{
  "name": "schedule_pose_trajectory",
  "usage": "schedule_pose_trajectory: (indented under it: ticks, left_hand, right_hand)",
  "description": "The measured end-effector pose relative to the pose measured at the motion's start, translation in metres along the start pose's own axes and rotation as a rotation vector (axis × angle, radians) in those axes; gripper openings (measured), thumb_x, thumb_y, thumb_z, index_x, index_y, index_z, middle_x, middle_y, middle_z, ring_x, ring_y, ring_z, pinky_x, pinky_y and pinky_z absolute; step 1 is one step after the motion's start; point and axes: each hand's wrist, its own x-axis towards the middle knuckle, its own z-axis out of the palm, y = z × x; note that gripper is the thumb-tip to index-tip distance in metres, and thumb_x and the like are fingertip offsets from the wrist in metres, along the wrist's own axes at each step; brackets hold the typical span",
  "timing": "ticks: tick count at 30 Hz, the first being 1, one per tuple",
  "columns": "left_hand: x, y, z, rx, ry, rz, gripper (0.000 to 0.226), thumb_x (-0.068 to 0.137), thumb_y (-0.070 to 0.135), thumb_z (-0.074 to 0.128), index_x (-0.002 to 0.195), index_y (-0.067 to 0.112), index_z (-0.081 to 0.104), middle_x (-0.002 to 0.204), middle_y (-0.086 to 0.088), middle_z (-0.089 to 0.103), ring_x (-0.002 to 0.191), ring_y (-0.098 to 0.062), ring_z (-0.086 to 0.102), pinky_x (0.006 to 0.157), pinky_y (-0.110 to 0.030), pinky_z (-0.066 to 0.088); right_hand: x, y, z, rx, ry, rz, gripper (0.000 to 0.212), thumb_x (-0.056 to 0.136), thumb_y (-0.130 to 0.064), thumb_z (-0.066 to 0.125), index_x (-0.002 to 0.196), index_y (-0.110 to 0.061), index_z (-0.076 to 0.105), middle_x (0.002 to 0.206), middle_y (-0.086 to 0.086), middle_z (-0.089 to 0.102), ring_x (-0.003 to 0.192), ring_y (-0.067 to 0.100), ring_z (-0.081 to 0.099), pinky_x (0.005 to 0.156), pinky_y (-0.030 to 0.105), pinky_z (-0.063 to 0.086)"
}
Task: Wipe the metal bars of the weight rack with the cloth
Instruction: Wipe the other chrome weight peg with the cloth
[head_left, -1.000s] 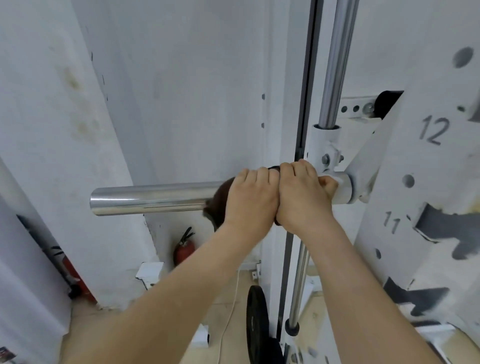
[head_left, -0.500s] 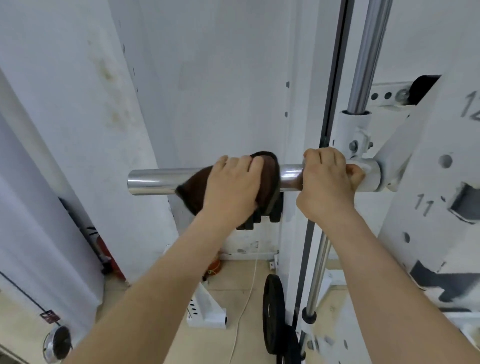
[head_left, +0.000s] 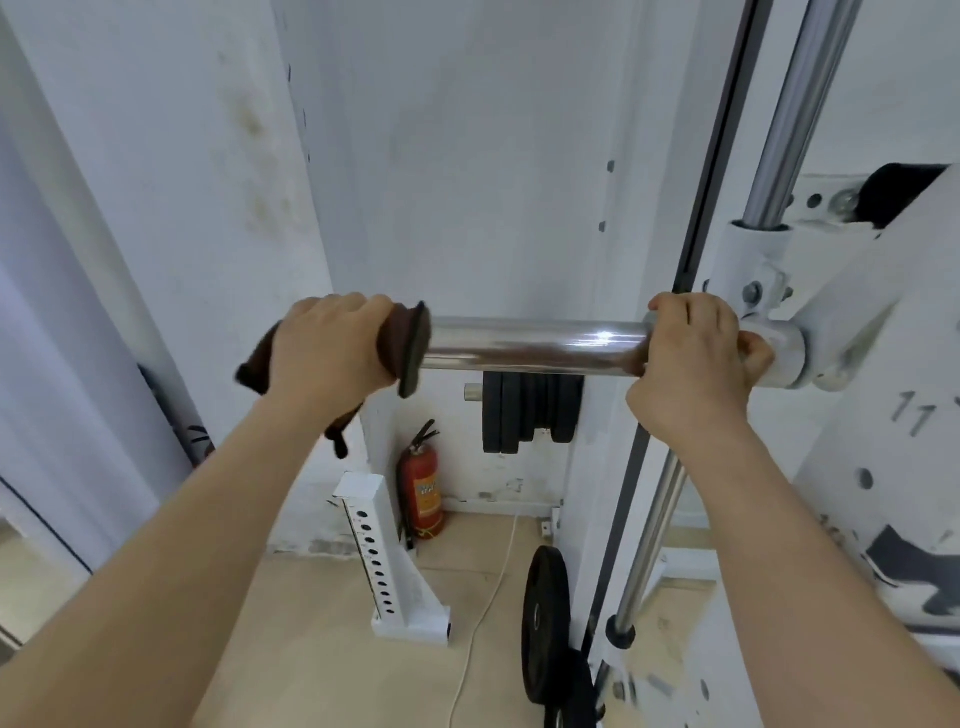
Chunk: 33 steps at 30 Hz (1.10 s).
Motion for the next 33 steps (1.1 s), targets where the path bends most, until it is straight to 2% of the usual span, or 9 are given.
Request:
schedule_pose_trajectory:
  ticks: [2,6,9,13,18,21,28,31,33]
  left_hand:
    - [0.0,-0.015,-0.004,-0.023,-0.104,-0.021,0.025,0.07,0.032,0.072,0.085,0.019,0.056,0.067,0.007,0.048,0.061,-0.021,0.046,0.064,-0.033,0.038]
    - [0.03,-0.03,-0.035,-0.169,-0.678,-0.07,0.039,0.062,0.041,0.081,0.091,0.033,0.055,0.077,0.013,0.058,0.073,-0.012,0.054,0.066,-0.03,0.043]
    - [0.051,-0.012,-0.042,-0.221,-0.831,0.053,0.043,0.058,0.061,0.077,0.085,0.034,0.057,0.077,0.013,0.063,0.072,-0.01,0.059,0.069,-0.029,0.049]
    - [0.056,0.065,-0.037,-0.233,-0.675,0.168,0.043,0.061,0.058,0.074,0.086,0.032,0.05,0.075,0.013,0.058,0.068,-0.012,0.055,0.065,-0.029,0.045]
    - [0.044,0.199,-0.006,-0.098,0.016,0.308,0.022,0.066,0.022,0.073,0.078,0.021,0.054,0.063,0.005,0.054,0.052,-0.018,0.051,0.053,-0.029,0.028]
    - [0.038,0.192,-0.003,-0.106,0.048,0.298,0.021,0.069,0.026,0.071,0.083,0.021,0.056,0.068,0.005,0.057,0.06,-0.017,0.056,0.059,-0.03,0.038]
    - [0.055,0.051,-0.041,-0.267,-0.758,0.071,0.044,0.055,0.06,0.076,0.08,0.029,0.057,0.075,0.011,0.064,0.074,-0.015,0.062,0.067,-0.029,0.048]
    - [0.076,0.073,-0.039,-0.408,-0.894,0.191,0.049,0.053,0.072,0.072,0.082,0.033,0.064,0.079,0.013,0.068,0.076,-0.012,0.064,0.076,-0.03,0.052]
    - [0.087,0.12,-0.034,-0.45,-0.891,0.264,0.039,0.061,0.063,0.075,0.085,0.035,0.062,0.082,0.012,0.066,0.076,-0.01,0.062,0.072,-0.029,0.048]
  right_hand:
    - [0.0,0.0,-0.001,-0.002,-0.014,0.001,0.072,0.065,0.0,0.065,0.132,-0.016,0.043,0.135,0.005,0.039,0.134,0.022,0.026,0.101,0.043,0.022]
    - [0.002,-0.001,-0.001,0.011,-0.026,0.012,0.069,0.067,0.0,0.064,0.131,-0.017,0.043,0.135,0.005,0.039,0.133,0.023,0.026,0.1,0.044,0.023]
    - [0.002,-0.002,-0.001,0.003,-0.026,0.004,0.066,0.068,-0.001,0.064,0.129,-0.018,0.044,0.133,0.005,0.039,0.132,0.023,0.026,0.099,0.044,0.024]
    - [0.002,-0.005,-0.002,-0.01,-0.011,0.008,0.064,0.067,-0.002,0.065,0.126,-0.017,0.044,0.13,0.005,0.04,0.129,0.022,0.029,0.097,0.042,0.025]
    - [0.0,-0.005,0.005,-0.021,0.078,-0.016,0.048,0.073,-0.013,0.067,0.116,-0.019,0.046,0.123,0.001,0.043,0.124,0.019,0.036,0.091,0.036,0.024]
    - [-0.005,0.002,0.007,-0.032,0.115,-0.064,0.059,0.069,-0.011,0.07,0.121,-0.018,0.045,0.126,0.0,0.043,0.126,0.018,0.038,0.094,0.036,0.024]
    - [-0.002,-0.008,0.0,-0.067,0.043,0.015,0.067,0.067,-0.005,0.067,0.128,-0.019,0.042,0.132,0.001,0.04,0.133,0.019,0.029,0.1,0.036,0.024]
    - [-0.002,-0.009,0.002,-0.06,0.053,0.032,0.068,0.069,-0.006,0.068,0.13,-0.019,0.041,0.137,0.001,0.039,0.14,0.02,0.023,0.103,0.037,0.023]
    - [0.0,-0.01,0.002,-0.054,0.056,0.024,0.07,0.071,-0.008,0.069,0.133,-0.018,0.038,0.141,0.002,0.037,0.144,0.021,0.017,0.105,0.038,0.021]
